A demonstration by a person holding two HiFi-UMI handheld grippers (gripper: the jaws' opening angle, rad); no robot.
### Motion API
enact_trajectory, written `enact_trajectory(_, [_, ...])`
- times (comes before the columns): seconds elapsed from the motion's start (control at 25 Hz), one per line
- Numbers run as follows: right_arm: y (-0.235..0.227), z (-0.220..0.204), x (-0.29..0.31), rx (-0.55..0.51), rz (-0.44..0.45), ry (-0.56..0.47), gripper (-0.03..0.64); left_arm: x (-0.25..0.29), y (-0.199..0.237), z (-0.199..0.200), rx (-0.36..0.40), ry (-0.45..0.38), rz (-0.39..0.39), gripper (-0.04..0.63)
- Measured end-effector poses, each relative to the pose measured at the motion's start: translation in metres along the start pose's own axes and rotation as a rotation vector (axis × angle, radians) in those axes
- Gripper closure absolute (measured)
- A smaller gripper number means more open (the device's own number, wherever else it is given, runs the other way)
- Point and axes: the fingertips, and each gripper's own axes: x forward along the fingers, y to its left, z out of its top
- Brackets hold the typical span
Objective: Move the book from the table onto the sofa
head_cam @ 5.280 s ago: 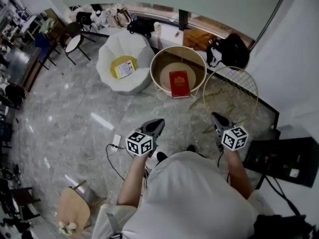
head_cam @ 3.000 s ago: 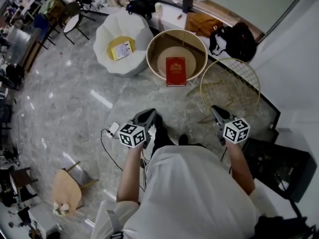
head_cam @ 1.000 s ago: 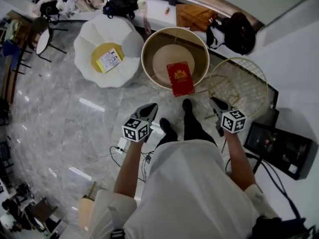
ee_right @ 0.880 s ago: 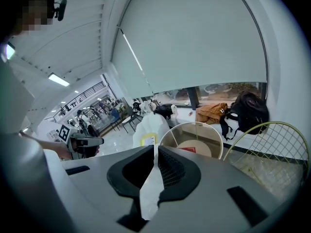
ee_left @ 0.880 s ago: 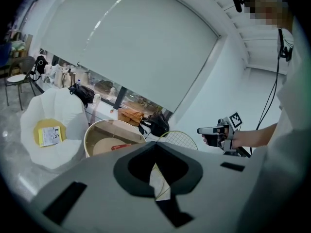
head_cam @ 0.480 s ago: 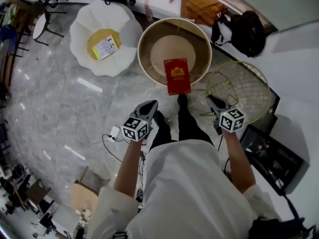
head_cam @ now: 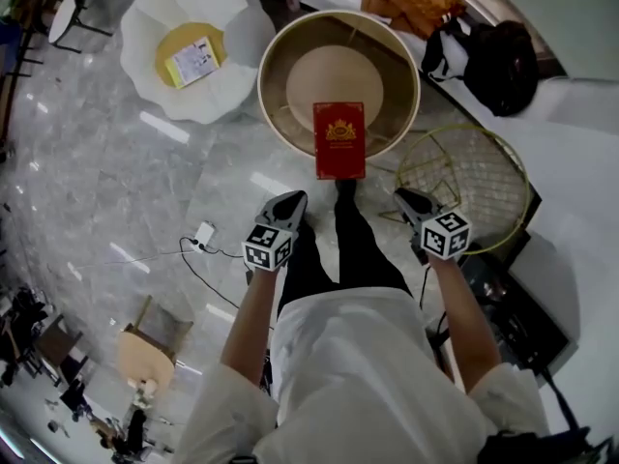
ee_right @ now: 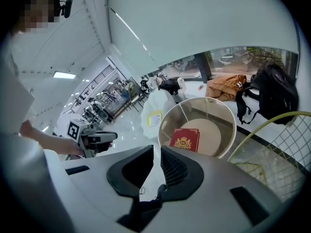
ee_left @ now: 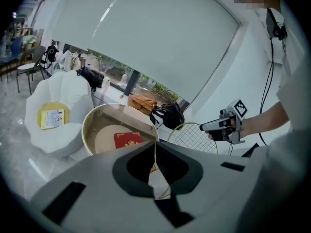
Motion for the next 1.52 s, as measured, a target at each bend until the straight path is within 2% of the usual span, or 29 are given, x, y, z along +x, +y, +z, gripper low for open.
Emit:
enact_trajectory(0.28, [-0.036,-0.031,0.042,0.018,0.024,0.078,0.568,0.042,0.012,-0.042,-0.063,0.060,0.002,0.589])
enact_trajectory(0.56, [-0.071,-0.063,0.086,0.045,0.031,0.133,0.565,0.076,0.034,-0.080,-0.115,0.088,0.025,0.554])
enact_trajectory(0.64, [-0.081,-0.072,0.097,0.058,0.032,0.148,0.550,0.086,0.041,-0.091,-0.127,0.100,0.028,0.549])
enact_trajectory(0.76, [-0.097,-0.085,0.114,0.077,0.028,0.167,0.491,0.103,0.053,-0.104,-0.146,0.106,0.032,0.543])
enact_trajectory(0.96, [-0.119,-0.112,0.146,0.102,0.034,0.200,0.477,0.130,0.074,-0.134,-0.196,0.130,0.040,0.534])
enact_trajectory(1.28, [-0.148,-0.153,0.200,0.111,0.060,0.277,0.425,0.171,0.101,-0.176,-0.259,0.176,0.032,0.472])
enact_trajectory(1.44, [-0.158,-0.173,0.220,0.156,0.081,0.309,0.395,0.187,0.113,-0.195,-0.293,0.205,0.028,0.431])
enact_trajectory(1.52, [-0.161,-0.181,0.229,0.198,0.109,0.319,0.370,0.196,0.115,-0.203,-0.327,0.217,0.008,0.389])
